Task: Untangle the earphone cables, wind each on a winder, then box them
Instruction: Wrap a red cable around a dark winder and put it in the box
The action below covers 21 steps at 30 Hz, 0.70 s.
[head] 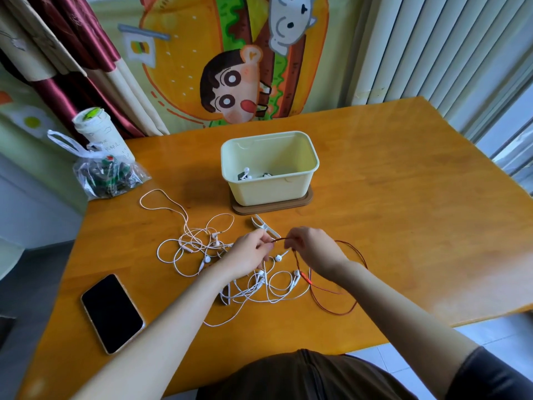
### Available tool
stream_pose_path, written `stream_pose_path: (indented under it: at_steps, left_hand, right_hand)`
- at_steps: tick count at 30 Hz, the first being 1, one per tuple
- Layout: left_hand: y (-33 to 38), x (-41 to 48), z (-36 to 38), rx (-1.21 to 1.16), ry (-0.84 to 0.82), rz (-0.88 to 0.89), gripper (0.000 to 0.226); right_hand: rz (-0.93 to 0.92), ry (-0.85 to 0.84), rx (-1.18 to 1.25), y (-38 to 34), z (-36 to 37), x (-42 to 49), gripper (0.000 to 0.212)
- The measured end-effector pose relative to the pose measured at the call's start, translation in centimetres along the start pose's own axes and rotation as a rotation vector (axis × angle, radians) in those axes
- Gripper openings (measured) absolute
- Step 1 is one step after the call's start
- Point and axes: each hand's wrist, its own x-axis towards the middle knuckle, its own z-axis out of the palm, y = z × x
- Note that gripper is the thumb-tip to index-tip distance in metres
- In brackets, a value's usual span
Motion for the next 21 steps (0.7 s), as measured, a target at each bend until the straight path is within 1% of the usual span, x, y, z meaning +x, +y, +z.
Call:
stream_pose_path:
  at_steps: [3, 7, 11, 13, 15, 17, 18, 19, 20, 21]
  left_hand:
    - [-1.7, -0.2, -0.4, 0.041, -0.03, -0.027, 0.017]
    - [-3.7, -0.4, -0.5, 0.133, -0.039, -0.079, 0.024]
    - [-4.5, 0.1, -0.1, 0.172, -0.012, -0.105, 0.026]
    - [-4.6, 0.3, -0.1, 0.173, -0.01, -0.118, 0.027]
    - [-4.5, 0.2, 0.0, 0.141, -0.016, -0.122, 0.028]
    - [-4.2, 0.1, 0.1, 0.091, -0.009, -0.105, 0.028]
    - [-3.9, 0.0, 0.2, 0.072, -0.009, -0.093, 0.026]
    - [-3.6, -0.1, 0.4, 0.067, -0.015, -0.078, 0.024]
    - [-3.2, 0.0, 0.5, 0.07, -0.027, -0.057, 0.022]
    - [-2.7, 0.0, 0.8, 0.076, -0.044, -0.037, 0.021]
  right_hand:
    - [0.115, 0.097, 0.0, 2.8, -1.4, -0.1, 0.017]
    - [0.348, 0.141, -0.004, 7.7, -2.5, -0.8, 0.017]
    - [0.456, 0.177, -0.03, 9.7, -2.0, -1.6, 0.021]
    - [0.497, 0.174, -0.031, 10.2, -1.5, -1.8, 0.021]
    - [0.53, 0.109, -0.03, 10.4, -1.1, -1.9, 0.022]
    - [0.538, 0.005, -0.095, 10.1, -0.7, -2.1, 0.023]
    - [0.512, -0.044, -0.16, 9.7, -0.5, -2.2, 0.027]
    - [0.458, -0.08, -0.219, 9.1, -0.3, -2.2, 0.036]
    - [0.375, -0.099, -0.226, 8.2, 0.0, -2.1, 0.047]
    - [0.277, -0.12, -0.177, 7.0, 0.3, -2.0, 0.054]
